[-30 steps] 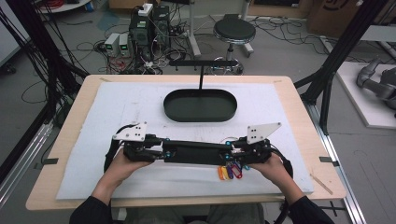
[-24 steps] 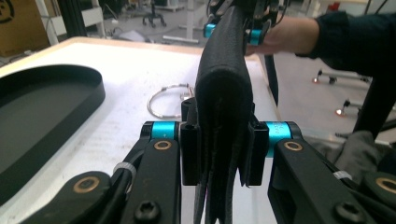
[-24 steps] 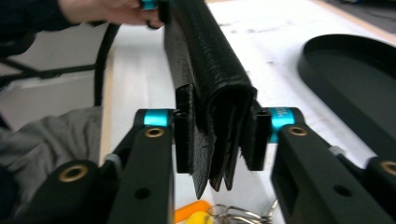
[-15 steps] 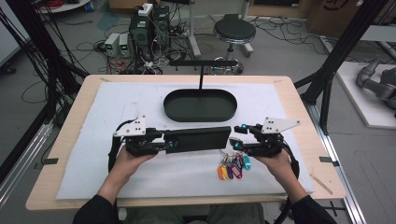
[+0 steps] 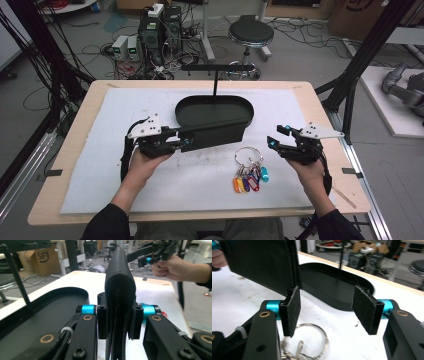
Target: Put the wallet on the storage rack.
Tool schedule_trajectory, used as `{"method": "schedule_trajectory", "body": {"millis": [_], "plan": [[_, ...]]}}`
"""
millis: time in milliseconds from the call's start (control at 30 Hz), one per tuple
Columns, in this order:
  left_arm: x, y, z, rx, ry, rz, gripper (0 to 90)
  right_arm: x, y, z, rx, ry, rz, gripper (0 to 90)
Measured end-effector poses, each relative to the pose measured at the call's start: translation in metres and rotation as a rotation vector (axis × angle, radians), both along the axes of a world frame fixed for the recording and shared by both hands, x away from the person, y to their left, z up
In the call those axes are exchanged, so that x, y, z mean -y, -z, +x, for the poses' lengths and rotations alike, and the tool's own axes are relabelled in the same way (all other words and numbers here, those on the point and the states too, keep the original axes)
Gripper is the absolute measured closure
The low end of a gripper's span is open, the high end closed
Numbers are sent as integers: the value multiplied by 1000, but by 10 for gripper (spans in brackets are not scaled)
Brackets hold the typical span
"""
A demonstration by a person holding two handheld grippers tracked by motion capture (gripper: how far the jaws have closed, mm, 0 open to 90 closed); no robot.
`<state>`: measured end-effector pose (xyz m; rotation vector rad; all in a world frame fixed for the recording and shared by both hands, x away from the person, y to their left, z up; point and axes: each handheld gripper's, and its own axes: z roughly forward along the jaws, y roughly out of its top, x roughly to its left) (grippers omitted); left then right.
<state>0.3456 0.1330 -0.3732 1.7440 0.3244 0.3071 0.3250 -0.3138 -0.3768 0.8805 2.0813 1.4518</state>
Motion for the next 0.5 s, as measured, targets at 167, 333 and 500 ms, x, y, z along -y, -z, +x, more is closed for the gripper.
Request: {"method": "schedule_trajectory", "body": {"millis": [167,333,500], "plan": [[7,-2,10,15,-47,-10,744,11,2,1,-1,63,0,401],[11,-2,21,16,-79,-6,745,13,3,2,0,89,-7,397],[16,-4,31,29,-99,-4,744,15,2,3,4,118,-4,398]]}}
